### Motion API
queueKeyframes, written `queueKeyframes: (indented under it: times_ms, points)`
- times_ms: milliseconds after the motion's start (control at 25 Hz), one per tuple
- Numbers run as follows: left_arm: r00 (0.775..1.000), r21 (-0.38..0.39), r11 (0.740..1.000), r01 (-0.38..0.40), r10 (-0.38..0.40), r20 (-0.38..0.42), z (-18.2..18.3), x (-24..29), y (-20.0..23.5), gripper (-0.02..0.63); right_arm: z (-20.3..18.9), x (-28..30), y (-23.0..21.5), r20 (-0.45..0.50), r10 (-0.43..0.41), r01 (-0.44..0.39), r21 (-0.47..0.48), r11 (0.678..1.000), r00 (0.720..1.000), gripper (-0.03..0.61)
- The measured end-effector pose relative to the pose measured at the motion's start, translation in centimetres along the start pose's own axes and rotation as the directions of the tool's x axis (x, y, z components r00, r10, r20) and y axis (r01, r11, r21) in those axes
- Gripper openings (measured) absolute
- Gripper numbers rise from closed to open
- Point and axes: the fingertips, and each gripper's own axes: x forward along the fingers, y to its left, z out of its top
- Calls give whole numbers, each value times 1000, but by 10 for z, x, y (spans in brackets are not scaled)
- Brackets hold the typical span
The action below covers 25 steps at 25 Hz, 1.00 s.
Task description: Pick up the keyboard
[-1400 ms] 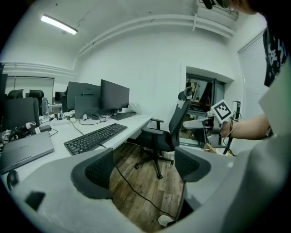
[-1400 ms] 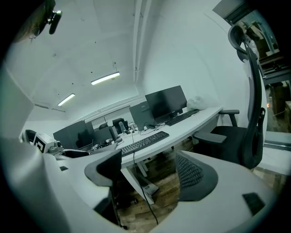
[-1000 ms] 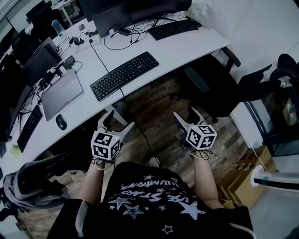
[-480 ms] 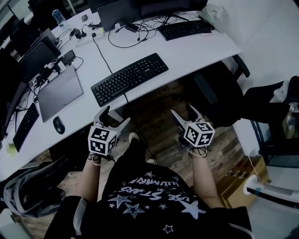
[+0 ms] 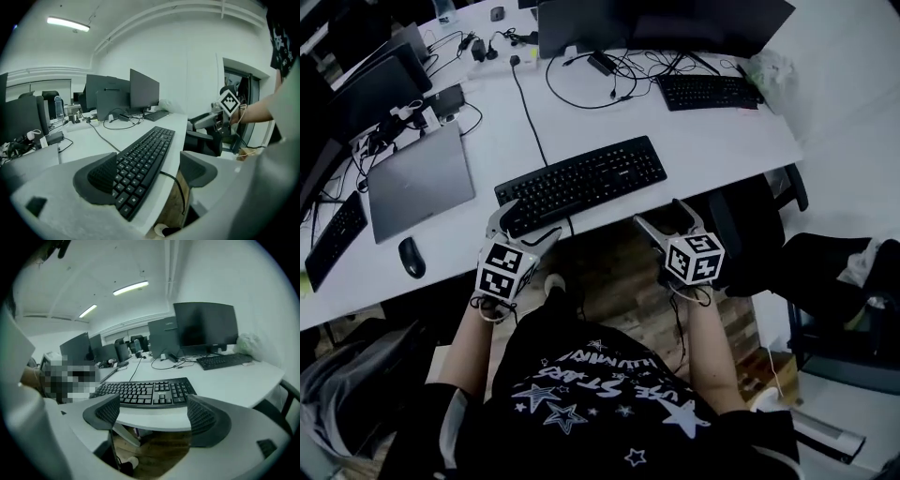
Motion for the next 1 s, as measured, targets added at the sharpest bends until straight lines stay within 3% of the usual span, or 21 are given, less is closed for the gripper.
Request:
queueKeyframes:
  times_ms: [120, 240, 320, 440, 600, 800, 1000]
  points:
    - [1000, 4, 1000, 1, -1, -2, 0, 5, 17, 414, 7, 34, 12, -102, 52, -69, -173, 982, 993, 457]
    - [1000, 2, 1000, -6, 6, -1, 0, 9, 34, 414, 11, 63, 16, -222, 76, -150, -338, 929, 972, 490]
    - [1000, -16, 1000, -16, 16, 4, -1, 11, 46, 414, 12, 82, 19, -316, 85, -229, -456, 860, 945, 509]
    - [1000, -31, 999, -20, 20, 6, -2, 13, 63, 414, 12, 103, 26, -445, 81, -359, -587, 726, 892, 531]
    - [1000, -42, 999, -28, 28, 8, -2, 17, 83, 414, 5, 122, 27, -610, 40, -515, -630, 581, 791, 540]
    - [999, -70, 996, -52, 53, 2, -8, 19, 101, 414, 0, 146, 32, -700, 19, -632, -632, 448, 714, 548]
    - [995, -108, 989, -97, 96, -22, -13, 18, 104, 414, -10, 163, 30, -786, 4, -732, -574, 367, 618, 563]
